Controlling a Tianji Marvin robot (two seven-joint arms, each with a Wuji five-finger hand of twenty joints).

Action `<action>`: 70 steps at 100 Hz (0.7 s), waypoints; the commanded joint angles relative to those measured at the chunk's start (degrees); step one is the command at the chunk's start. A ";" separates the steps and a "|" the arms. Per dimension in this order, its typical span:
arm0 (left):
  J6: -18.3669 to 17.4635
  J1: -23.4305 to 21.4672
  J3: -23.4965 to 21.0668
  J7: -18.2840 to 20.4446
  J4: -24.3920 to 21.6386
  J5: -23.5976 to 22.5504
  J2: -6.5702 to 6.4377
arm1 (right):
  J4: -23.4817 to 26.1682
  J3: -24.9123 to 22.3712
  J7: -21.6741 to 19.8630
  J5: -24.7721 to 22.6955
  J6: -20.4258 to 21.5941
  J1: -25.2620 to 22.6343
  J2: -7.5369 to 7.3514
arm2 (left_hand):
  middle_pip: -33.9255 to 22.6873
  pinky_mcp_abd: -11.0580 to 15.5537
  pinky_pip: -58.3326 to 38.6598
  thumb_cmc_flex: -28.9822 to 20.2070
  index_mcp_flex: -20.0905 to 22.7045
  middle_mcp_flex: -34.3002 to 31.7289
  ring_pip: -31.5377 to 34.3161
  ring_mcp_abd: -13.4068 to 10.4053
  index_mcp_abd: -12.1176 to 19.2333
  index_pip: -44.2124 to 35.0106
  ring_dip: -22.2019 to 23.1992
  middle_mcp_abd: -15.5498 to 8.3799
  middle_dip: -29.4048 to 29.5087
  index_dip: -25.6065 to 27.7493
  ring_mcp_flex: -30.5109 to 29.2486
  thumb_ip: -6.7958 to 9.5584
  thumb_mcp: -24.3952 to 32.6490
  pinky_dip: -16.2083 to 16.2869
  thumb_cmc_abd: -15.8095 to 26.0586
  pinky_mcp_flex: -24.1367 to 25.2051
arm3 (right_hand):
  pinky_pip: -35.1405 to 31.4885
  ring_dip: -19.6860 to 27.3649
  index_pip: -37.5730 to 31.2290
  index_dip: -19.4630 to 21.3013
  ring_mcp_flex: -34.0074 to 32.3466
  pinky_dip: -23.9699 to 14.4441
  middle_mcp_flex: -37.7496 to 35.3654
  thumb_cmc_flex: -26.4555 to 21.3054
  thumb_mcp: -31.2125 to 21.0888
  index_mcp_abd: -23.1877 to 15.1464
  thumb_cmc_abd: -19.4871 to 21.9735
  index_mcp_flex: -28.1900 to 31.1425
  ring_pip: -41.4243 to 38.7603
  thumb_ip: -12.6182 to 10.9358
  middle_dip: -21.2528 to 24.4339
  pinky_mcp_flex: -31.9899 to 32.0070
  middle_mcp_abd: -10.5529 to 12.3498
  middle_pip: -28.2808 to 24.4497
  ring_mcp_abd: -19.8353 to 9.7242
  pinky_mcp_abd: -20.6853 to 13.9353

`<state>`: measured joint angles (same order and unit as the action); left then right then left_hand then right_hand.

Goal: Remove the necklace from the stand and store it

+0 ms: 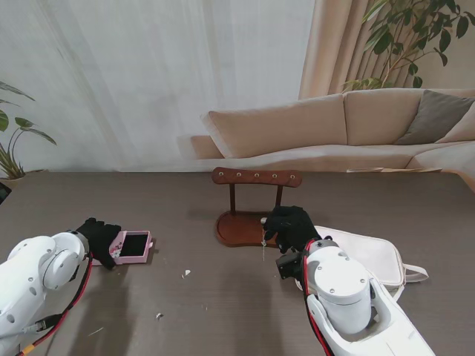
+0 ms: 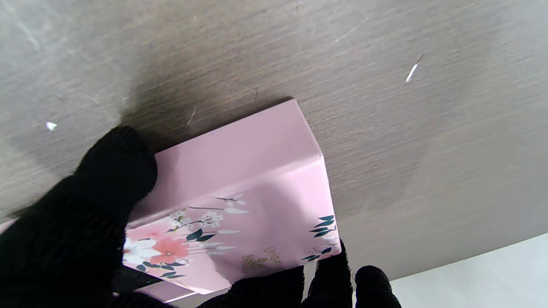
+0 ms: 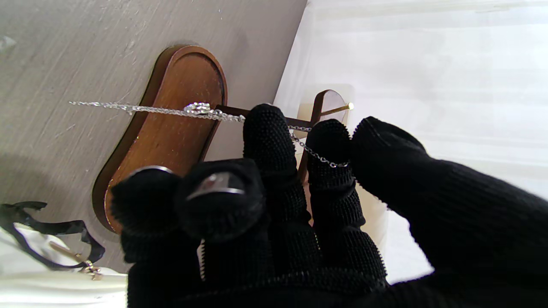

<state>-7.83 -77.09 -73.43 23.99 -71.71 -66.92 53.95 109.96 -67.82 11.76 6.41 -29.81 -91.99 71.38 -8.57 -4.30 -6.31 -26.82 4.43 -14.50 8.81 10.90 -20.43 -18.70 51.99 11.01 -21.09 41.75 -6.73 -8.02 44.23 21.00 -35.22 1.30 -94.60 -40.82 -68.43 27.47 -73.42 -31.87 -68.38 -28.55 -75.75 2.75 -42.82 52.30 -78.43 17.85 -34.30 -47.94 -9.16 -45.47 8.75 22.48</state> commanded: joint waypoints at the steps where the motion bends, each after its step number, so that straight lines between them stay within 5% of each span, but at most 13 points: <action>1: -0.47 -1.62 1.81 2.12 3.60 1.04 0.68 | 0.01 0.10 -0.63 0.19 0.07 -0.20 0.31 | -1.30 0.80 -2.26 -4.04 8.01 -2.46 -0.10 1.47 13.79 -13.91 1.59 -0.65 -2.19 2.62 -2.82 0.32 5.53 3.33 2.03 -1.28 | -2.06 -0.42 -0.24 1.12 -1.64 0.80 -2.25 -0.72 -2.78 -0.42 -2.42 1.46 -1.72 0.97 -0.70 -15.77 -0.98 0.16 -1.62 0.05; 19: 0.55 -0.66 3.84 0.43 6.43 3.66 0.73 | -0.05 0.08 -0.57 0.41 -0.03 -0.29 0.35 | -6.87 0.23 -19.26 -6.81 11.89 -7.00 2.86 1.83 13.81 -29.03 4.57 -0.74 -7.81 5.43 -10.80 1.19 8.55 9.86 3.30 -3.17 | -2.06 -0.42 -0.24 1.13 -1.63 0.80 -2.16 -0.73 -2.77 -0.43 -2.43 1.45 -1.72 0.97 -0.69 -15.77 -1.00 0.18 -1.47 0.05; 31: 0.80 -0.16 4.99 -0.65 8.08 5.22 0.78 | -0.06 0.07 -0.39 0.52 -0.18 -0.32 0.43 | -9.31 0.02 -37.68 -8.90 17.64 -10.83 7.98 1.03 13.38 -33.69 10.25 -1.16 -8.89 5.56 -13.53 1.40 10.18 5.36 2.67 -1.54 | -2.05 -0.42 -0.23 1.13 -1.63 0.79 -2.18 -0.79 -2.78 -0.41 -2.45 1.43 -1.72 0.96 -0.69 -15.76 -1.08 0.17 -1.47 0.06; 47: 0.92 0.39 6.32 -1.23 9.66 7.07 0.82 | -0.06 0.15 -0.45 0.64 -0.12 -0.36 0.41 | -11.51 -1.00 -43.27 -16.47 23.51 -16.60 11.13 1.11 14.24 -39.29 14.00 -2.03 -8.98 3.08 -18.01 -3.45 6.02 4.44 -1.46 -5.23 | -2.05 -0.42 -0.23 1.13 -1.63 0.79 -2.20 -0.78 -2.75 -0.41 -2.41 1.43 -1.72 0.97 -0.70 -15.75 -1.00 0.14 -1.47 0.06; 70: 0.38 1.24 8.24 -3.72 12.15 8.87 0.93 | -0.29 0.30 -0.47 0.76 -0.01 -0.27 0.42 | -14.67 -2.14 -47.69 -24.03 33.92 -26.17 15.52 2.23 15.61 -52.47 18.50 -2.59 -10.34 0.08 -25.98 -2.68 3.31 5.89 -1.61 -11.81 | -2.05 -0.39 -0.23 1.16 -1.64 0.79 -2.16 -0.82 -2.76 -0.37 -2.36 1.39 -1.69 0.97 -0.69 -15.75 -1.10 0.15 -1.64 0.06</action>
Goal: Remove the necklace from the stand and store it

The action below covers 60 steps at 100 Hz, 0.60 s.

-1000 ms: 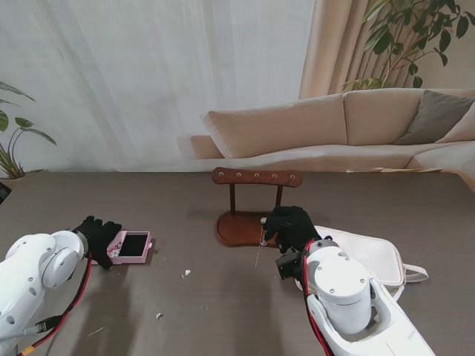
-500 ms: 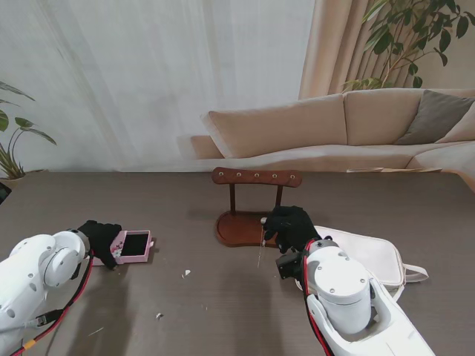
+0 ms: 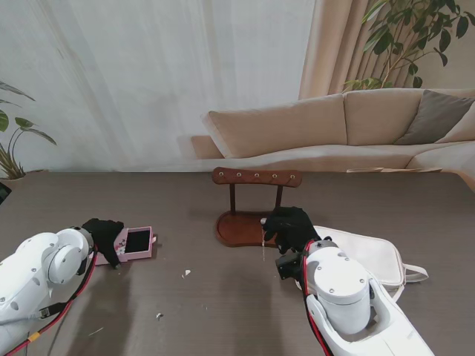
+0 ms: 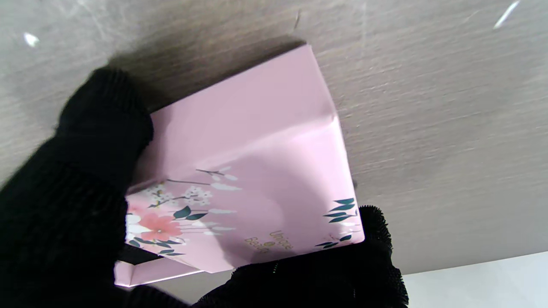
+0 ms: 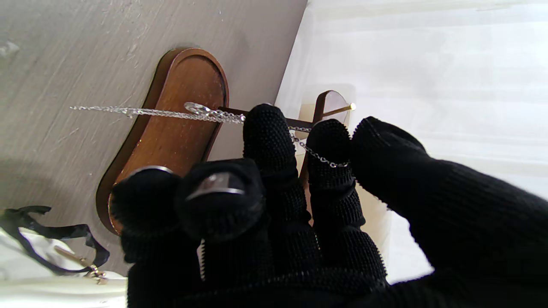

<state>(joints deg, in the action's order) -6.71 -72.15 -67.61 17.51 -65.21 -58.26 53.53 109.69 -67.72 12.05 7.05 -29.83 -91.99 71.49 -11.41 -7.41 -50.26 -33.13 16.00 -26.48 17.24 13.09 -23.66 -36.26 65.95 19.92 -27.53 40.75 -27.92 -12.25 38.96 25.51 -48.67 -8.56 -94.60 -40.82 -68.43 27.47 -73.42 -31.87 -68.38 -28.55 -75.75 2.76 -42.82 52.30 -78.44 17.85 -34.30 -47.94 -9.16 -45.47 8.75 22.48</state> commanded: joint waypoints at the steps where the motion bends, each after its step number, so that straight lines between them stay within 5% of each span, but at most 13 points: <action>1: -0.81 -3.68 2.47 2.50 5.77 0.23 1.37 | -0.02 0.20 -0.77 0.12 0.00 -0.27 0.31 | -12.02 0.94 -3.93 -17.88 22.60 -14.70 7.32 0.08 18.79 -35.17 4.72 -11.55 -3.99 1.00 -5.17 1.58 8.59 1.46 11.80 -2.29 | -2.05 -0.40 -0.23 1.16 -1.64 0.79 -2.15 -0.81 -2.74 -0.38 -2.36 1.39 -1.68 0.97 -0.70 -15.76 -1.10 0.15 -1.63 0.06; 8: -1.28 -3.67 2.66 0.60 6.53 0.54 1.50 | -0.03 0.18 -0.74 0.16 -0.05 -0.31 0.33 | -13.41 0.52 -5.60 -18.32 23.72 -18.18 9.48 0.24 18.04 -36.62 6.55 -11.69 -4.96 0.14 -8.29 1.65 9.33 2.03 10.90 -5.12 | -2.05 -0.40 -0.23 1.17 -1.63 0.79 -2.17 -0.82 -2.71 -0.40 -2.37 1.38 -1.69 0.97 -0.71 -15.76 -1.12 0.12 -1.52 0.06; 23: -3.15 -4.05 2.27 -3.89 7.56 0.58 1.81 | -0.05 0.15 -0.66 0.23 -0.10 -0.34 0.36 | -5.26 -1.69 -10.97 -19.62 25.31 -33.52 13.13 0.92 15.89 -40.90 10.16 -12.76 -24.31 -4.42 -18.18 1.26 12.68 2.79 7.97 -13.30 | -2.05 -0.40 -0.22 1.18 -1.63 0.78 -2.14 -0.81 -2.71 -0.41 -2.34 1.38 -1.68 0.97 -0.71 -15.76 -1.05 0.12 -1.53 0.06; 27: -3.73 -4.31 1.91 -5.31 7.66 0.36 1.90 | -0.07 0.14 -0.61 0.28 -0.08 -0.34 0.38 | -4.00 -2.47 -12.49 -20.18 26.00 -37.10 14.28 1.12 15.43 -42.17 14.30 -13.11 -27.25 -6.50 -21.15 1.23 13.43 2.78 6.84 -15.70 | -2.05 -0.40 -0.22 1.19 -1.63 0.78 -2.17 -0.81 -2.70 -0.41 -2.36 1.38 -1.69 0.97 -0.71 -15.76 -1.08 0.11 -1.53 0.06; 35: -4.67 -4.92 0.92 -7.96 7.71 0.29 2.18 | -0.13 0.15 -0.53 0.39 -0.08 -0.34 0.41 | -5.76 -4.15 -14.71 -21.59 27.28 -40.31 14.16 1.97 14.51 -45.30 18.09 -13.10 -29.50 -9.86 -26.08 1.13 14.55 2.68 4.87 -19.24 | -2.05 -0.40 -0.21 1.19 -1.63 0.78 -2.17 -0.84 -2.72 -0.38 -2.38 1.36 -1.70 0.96 -0.71 -15.76 -1.08 0.11 -1.53 0.06; 60: -7.68 -7.20 -3.69 -9.33 4.33 0.10 2.68 | -0.33 0.29 -0.22 0.81 -0.26 -0.15 0.57 | -6.97 -7.24 -17.24 -23.08 28.94 -43.61 14.34 4.22 12.56 -47.23 17.46 -11.61 -30.87 -14.13 -32.00 1.71 15.90 2.36 2.10 -23.95 | -2.04 -0.39 -0.21 1.21 -1.63 0.78 -2.17 -0.82 -2.69 -0.34 -2.38 1.34 -1.69 0.97 -0.70 -15.76 -1.07 0.12 -1.52 0.06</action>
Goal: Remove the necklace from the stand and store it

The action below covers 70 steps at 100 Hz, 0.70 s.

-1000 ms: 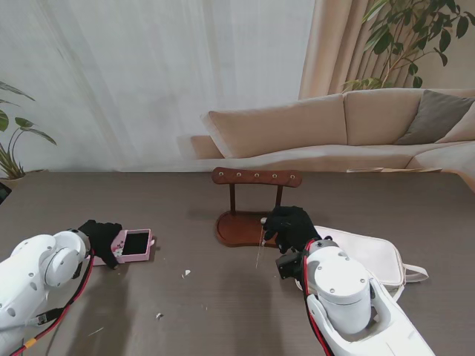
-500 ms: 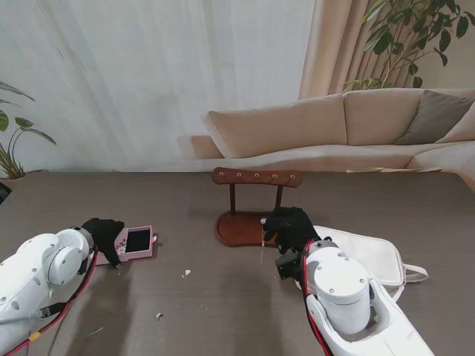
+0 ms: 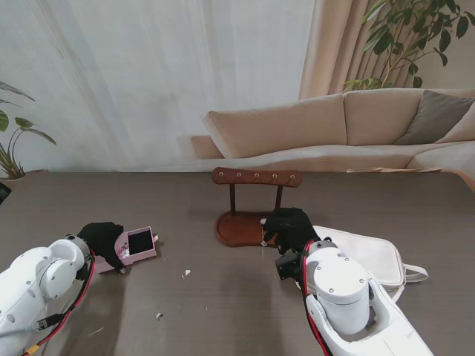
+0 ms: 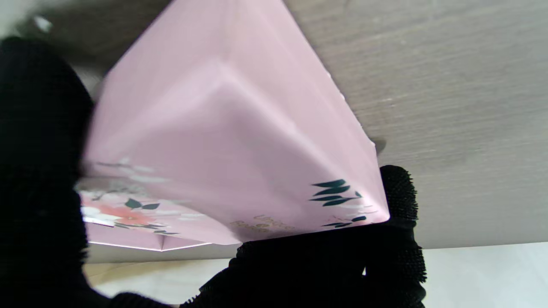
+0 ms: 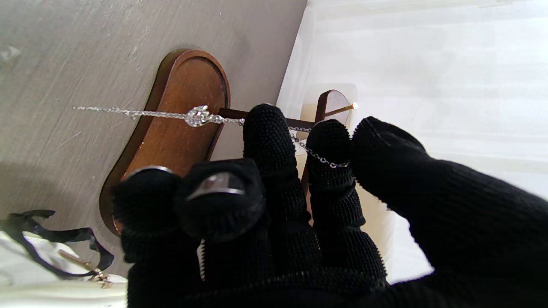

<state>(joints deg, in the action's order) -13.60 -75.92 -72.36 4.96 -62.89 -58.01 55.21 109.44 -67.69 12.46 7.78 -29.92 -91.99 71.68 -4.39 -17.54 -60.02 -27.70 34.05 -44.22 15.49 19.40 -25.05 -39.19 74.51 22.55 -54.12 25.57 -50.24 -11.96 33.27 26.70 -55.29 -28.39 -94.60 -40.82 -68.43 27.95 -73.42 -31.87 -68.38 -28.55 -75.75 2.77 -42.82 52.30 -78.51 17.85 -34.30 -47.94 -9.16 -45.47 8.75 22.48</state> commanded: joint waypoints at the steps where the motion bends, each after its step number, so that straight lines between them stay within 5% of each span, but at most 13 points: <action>1: -0.90 -3.52 0.88 3.22 1.83 -0.13 1.03 | -0.10 0.28 -0.63 0.08 -0.17 -0.12 0.39 | -14.02 2.83 -7.50 -28.52 10.90 -25.93 16.10 -2.03 13.88 -44.31 8.87 -14.16 -4.32 1.04 -9.75 1.43 21.61 1.15 8.65 -4.15 | -2.04 -0.39 -0.21 0.73 -1.63 0.78 -2.17 -0.83 -2.70 -0.34 -2.37 1.34 -1.63 0.97 -0.70 -15.76 -1.08 0.12 -1.52 0.07; 70: -10.04 -4.98 -3.93 3.42 -9.08 0.92 1.98 | -0.59 0.55 -0.07 0.25 -0.88 1.40 0.74 | -14.47 0.92 -10.29 -28.09 11.51 -27.55 20.48 -1.33 12.44 -44.80 9.41 -12.78 -5.88 0.65 -12.39 1.73 24.05 2.99 6.48 -7.10 | -2.01 -0.39 -0.20 0.73 -1.63 0.76 -2.19 -0.91 -2.73 -0.29 -2.44 1.45 -1.65 0.94 -0.69 -15.63 -1.17 0.13 -1.48 0.21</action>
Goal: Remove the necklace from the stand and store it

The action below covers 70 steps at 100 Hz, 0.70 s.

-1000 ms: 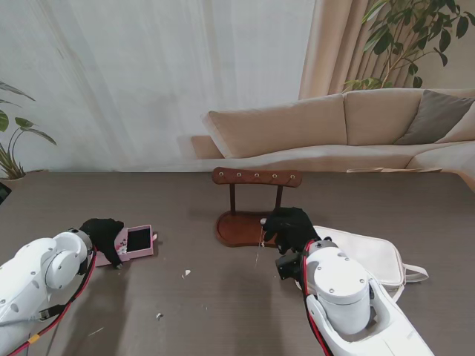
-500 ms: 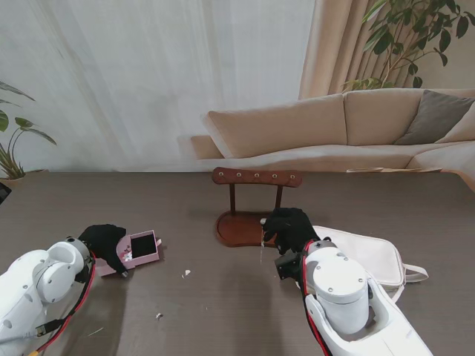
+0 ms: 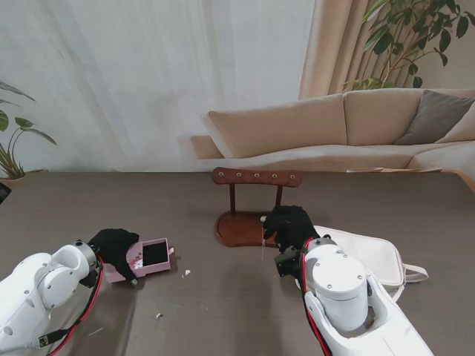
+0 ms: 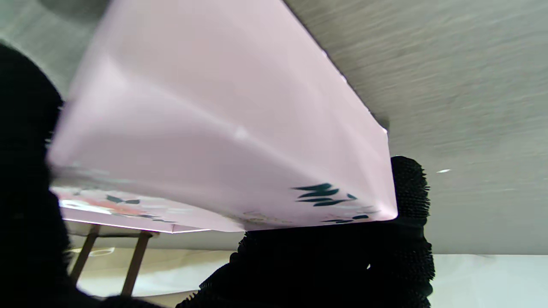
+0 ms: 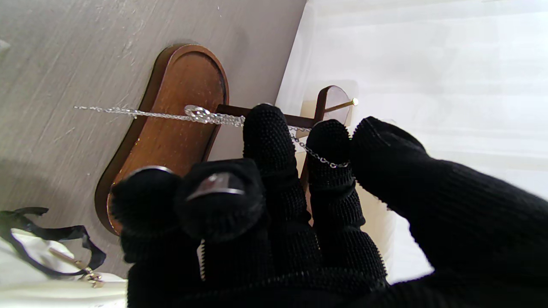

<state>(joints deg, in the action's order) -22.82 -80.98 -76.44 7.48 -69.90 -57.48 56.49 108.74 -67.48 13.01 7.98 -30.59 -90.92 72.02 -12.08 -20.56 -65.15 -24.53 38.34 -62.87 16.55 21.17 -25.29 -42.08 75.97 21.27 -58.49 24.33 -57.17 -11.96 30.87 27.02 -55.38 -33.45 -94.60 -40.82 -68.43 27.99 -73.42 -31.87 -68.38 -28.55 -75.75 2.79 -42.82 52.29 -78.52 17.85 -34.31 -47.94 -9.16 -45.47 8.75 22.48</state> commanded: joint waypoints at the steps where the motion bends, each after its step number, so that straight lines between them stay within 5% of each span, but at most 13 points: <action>1: -0.95 0.10 0.16 0.93 -2.25 0.41 0.71 | 0.12 0.36 -0.60 0.04 -0.23 0.38 0.41 | -6.77 3.87 -5.26 -31.18 7.17 -8.89 19.59 -3.09 12.67 -41.91 7.96 -11.52 -1.54 1.87 -5.43 1.71 26.53 2.78 6.56 -2.07 | -2.01 -0.39 -0.19 0.69 -1.64 0.76 -2.19 -0.91 -2.73 -0.30 -2.44 1.44 -1.65 0.94 -0.69 -15.63 -1.17 0.13 -1.51 0.22; 70: -5.29 4.80 7.91 2.77 -8.55 5.11 1.54 | 3.42 4.08 0.68 -0.52 -1.89 4.04 1.24 | -6.86 2.64 -6.79 -30.60 7.05 -9.34 23.60 -3.62 12.69 -42.29 8.00 -10.84 -1.76 1.96 -6.41 1.53 27.51 4.24 6.03 -3.81 | -2.07 -0.46 -0.14 0.76 -1.65 0.72 -2.40 -0.80 -2.77 -0.41 -2.52 1.54 -1.79 0.93 -0.70 -15.65 -1.01 0.17 -1.81 0.11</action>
<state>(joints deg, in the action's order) -27.82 -76.86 -69.16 9.33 -77.48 -52.83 57.07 110.86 -64.09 14.28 7.64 -32.37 -87.24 72.54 -12.06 -20.93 -65.20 -24.40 38.47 -63.20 16.58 21.23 -25.19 -42.08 76.45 21.17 -58.47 24.33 -57.56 -11.96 30.68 28.18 -55.38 -34.01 -94.60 -40.82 -68.43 28.00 -73.42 -31.87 -68.38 -28.55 -75.75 2.79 -42.82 52.30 -78.54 17.85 -34.30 -47.94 -9.17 -45.47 8.75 22.48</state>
